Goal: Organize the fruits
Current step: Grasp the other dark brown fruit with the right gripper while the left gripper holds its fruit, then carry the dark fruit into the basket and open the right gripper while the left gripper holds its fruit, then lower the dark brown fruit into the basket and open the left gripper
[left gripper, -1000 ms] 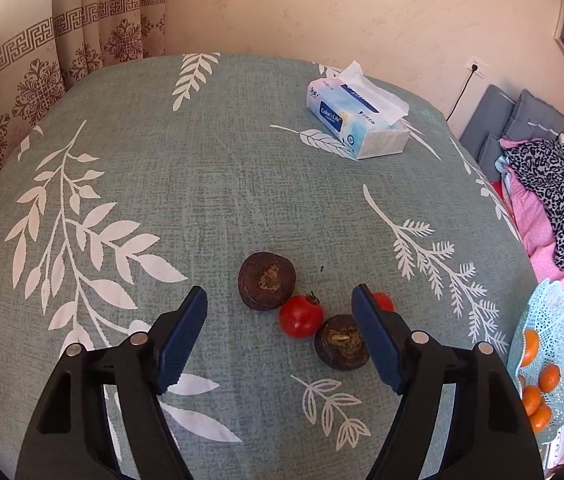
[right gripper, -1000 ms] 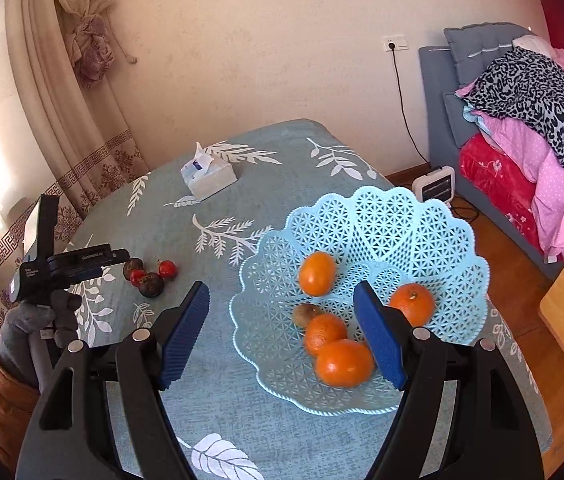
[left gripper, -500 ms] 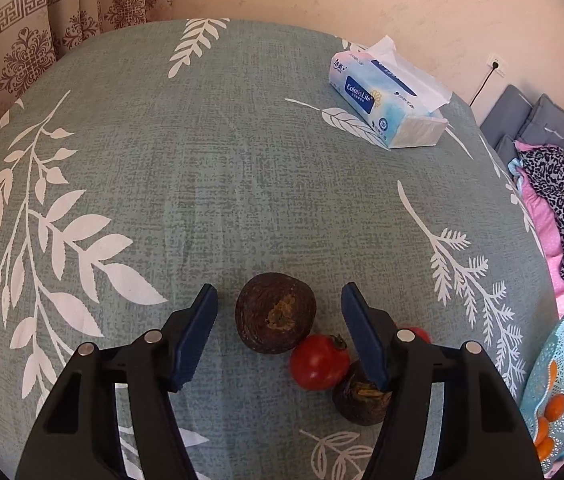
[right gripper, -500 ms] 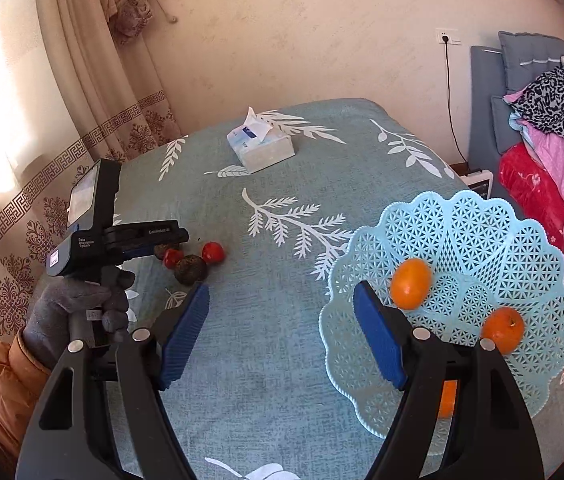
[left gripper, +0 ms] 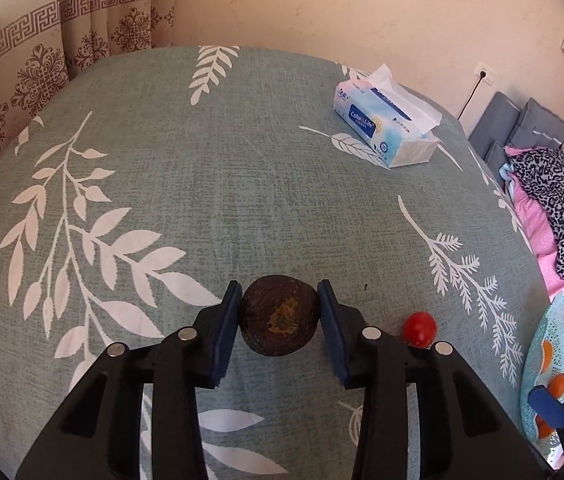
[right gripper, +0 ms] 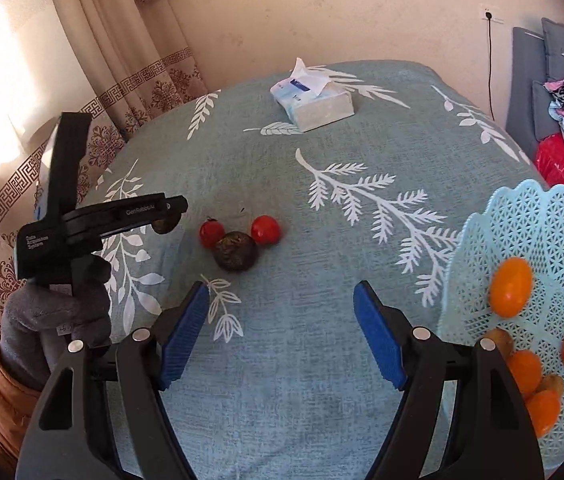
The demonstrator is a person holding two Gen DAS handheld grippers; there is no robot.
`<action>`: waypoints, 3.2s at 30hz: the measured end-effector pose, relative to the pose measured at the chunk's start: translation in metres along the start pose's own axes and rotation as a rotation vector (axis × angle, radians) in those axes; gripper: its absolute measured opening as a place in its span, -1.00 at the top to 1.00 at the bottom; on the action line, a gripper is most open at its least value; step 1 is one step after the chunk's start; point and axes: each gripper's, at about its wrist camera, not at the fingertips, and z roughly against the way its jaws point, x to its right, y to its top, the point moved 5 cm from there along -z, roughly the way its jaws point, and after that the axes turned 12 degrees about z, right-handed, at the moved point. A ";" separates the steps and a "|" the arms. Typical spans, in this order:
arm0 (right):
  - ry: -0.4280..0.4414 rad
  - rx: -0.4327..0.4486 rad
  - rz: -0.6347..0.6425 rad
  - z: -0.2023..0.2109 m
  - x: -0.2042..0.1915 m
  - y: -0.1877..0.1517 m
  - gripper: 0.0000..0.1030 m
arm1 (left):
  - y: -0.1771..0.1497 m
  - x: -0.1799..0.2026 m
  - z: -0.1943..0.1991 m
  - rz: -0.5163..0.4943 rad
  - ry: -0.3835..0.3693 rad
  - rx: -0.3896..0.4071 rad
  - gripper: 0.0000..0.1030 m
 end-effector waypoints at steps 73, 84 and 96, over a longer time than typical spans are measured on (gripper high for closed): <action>-0.235 0.102 -0.305 0.089 0.156 -0.066 0.13 | -0.071 0.059 0.052 -0.141 -0.073 0.026 0.24; -0.222 0.192 -0.346 0.113 0.174 -0.073 -0.07 | -0.091 0.113 0.061 -0.235 -0.113 0.017 0.24; -0.281 0.257 -0.372 0.135 0.185 -0.082 -0.25 | -0.129 0.187 0.054 -0.348 -0.194 -0.039 0.24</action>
